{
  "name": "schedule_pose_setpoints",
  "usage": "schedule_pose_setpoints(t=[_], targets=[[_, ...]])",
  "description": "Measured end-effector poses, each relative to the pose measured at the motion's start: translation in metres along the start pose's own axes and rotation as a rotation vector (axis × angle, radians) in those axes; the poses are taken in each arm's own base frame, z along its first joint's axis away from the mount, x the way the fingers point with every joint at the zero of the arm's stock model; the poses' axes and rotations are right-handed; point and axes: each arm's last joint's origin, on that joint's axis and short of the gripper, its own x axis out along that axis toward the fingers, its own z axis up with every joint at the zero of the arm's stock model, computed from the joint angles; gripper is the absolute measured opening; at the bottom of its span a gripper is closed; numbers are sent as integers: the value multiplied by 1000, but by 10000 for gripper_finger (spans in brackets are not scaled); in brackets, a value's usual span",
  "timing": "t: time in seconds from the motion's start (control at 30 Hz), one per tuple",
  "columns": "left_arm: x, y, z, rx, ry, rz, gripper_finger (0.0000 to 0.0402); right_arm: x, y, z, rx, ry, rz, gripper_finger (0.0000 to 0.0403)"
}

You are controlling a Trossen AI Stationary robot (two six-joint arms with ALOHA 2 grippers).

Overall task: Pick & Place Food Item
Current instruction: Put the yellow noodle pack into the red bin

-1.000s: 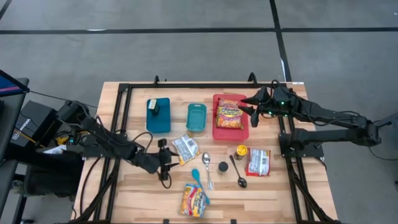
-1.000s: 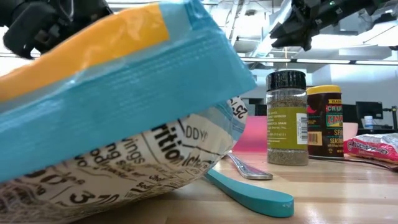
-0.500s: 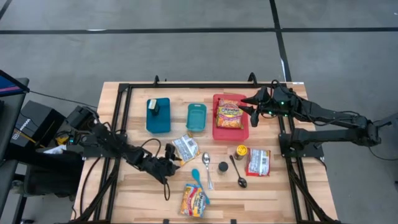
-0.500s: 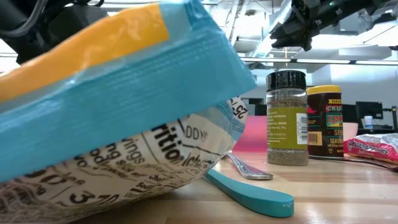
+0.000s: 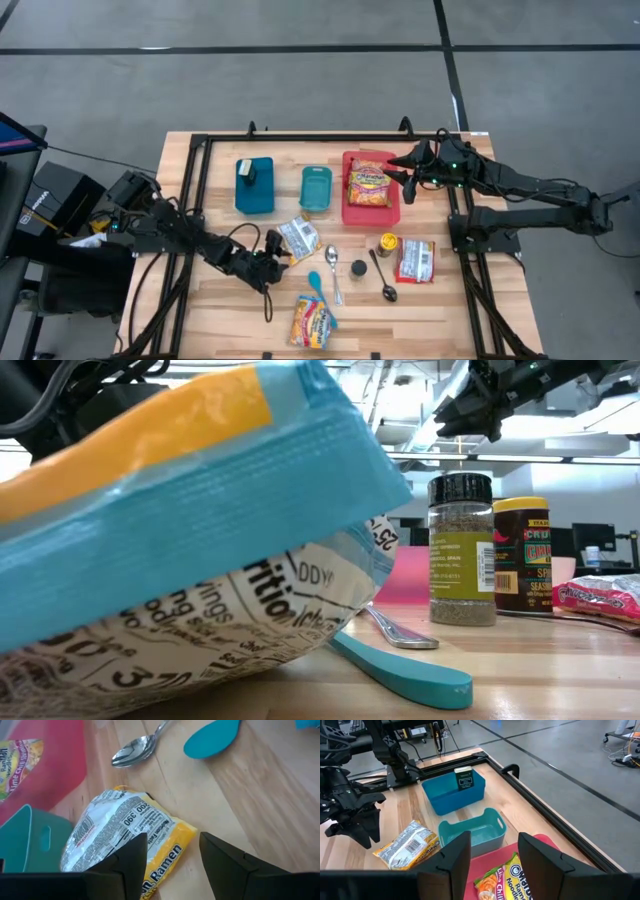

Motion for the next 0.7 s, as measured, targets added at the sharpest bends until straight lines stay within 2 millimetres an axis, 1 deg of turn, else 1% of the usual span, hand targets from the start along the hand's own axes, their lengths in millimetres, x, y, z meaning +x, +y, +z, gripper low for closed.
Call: schedule_pose_setpoints(t=[0.3, 0.53, 0.7], targets=[[1, 0, -1, 21, 4, 3, 172, 0, 0, 0, 0, 0, 0, 159], [14, -11, -5, 35, 20, -18, 172, 0, 0, 0, 0, -1, 0, 159], [17, -10, -7, 39, 38, 45, 169, 0, 0, 0, 0, -1, 0, 159]])
